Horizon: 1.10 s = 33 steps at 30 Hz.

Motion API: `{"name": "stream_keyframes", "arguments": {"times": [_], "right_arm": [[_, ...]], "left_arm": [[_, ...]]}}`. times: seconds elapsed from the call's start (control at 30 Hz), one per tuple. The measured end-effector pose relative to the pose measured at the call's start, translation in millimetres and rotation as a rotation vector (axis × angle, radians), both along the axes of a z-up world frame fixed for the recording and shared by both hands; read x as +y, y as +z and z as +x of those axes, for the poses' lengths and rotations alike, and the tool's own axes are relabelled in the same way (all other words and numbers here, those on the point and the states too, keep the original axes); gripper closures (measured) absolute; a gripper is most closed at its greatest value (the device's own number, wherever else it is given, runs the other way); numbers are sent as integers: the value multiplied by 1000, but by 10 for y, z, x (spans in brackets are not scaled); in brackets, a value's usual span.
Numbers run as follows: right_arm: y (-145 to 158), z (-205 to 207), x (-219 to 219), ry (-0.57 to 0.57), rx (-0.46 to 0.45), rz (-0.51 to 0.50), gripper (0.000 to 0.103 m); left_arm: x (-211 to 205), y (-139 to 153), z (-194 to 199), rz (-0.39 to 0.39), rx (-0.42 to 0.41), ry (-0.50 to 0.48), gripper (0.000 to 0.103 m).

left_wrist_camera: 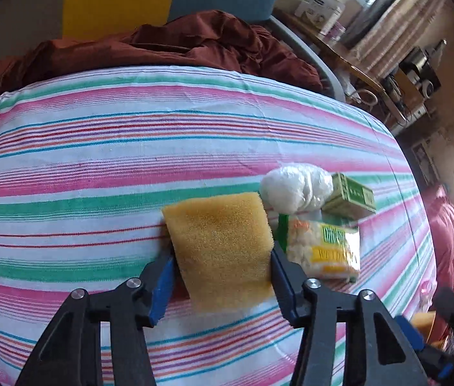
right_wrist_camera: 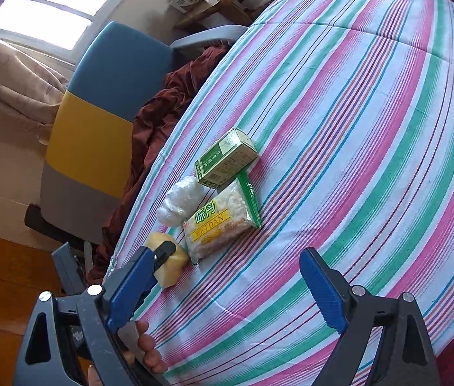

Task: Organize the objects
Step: 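Grasp the yellow sponge with the left gripper and lift it, then hold the sponge in the left gripper while the right gripper grasps the white cotton bag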

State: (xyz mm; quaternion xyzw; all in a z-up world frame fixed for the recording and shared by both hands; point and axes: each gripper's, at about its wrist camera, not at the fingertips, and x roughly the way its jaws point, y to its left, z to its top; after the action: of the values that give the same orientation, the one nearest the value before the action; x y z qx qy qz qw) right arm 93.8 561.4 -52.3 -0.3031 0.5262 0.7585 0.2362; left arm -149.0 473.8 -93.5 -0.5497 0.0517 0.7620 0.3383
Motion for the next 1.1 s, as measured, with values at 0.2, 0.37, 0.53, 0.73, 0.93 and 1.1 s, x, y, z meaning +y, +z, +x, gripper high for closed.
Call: {"name": "stream_keyframes", "arguments": {"times": [0.2, 0.37, 0.53, 0.73, 0.93, 1.1], "right_arm": [[-22, -2, 24, -13, -25, 11, 10], [-12, -46, 19, 0, -44, 42, 10], [-28, -195, -57, 69, -95, 87, 10], [-42, -427, -239, 177, -198, 206, 11], [-123, -534, -314, 218, -282, 259, 12], [-140, -622, -389, 271, -342, 302, 12]], "left_arm": [[-414, 68, 479, -55, 130, -164, 51], [-940, 132, 869, -51, 165, -219, 53], [-1357, 155, 1195, -27, 184, -237, 53], [-1605, 109, 1345, 33, 234, -223, 53], [-1635, -3, 1298, 94, 239, -203, 53], [-1659, -51, 1302, 126, 254, -199, 53]]}}
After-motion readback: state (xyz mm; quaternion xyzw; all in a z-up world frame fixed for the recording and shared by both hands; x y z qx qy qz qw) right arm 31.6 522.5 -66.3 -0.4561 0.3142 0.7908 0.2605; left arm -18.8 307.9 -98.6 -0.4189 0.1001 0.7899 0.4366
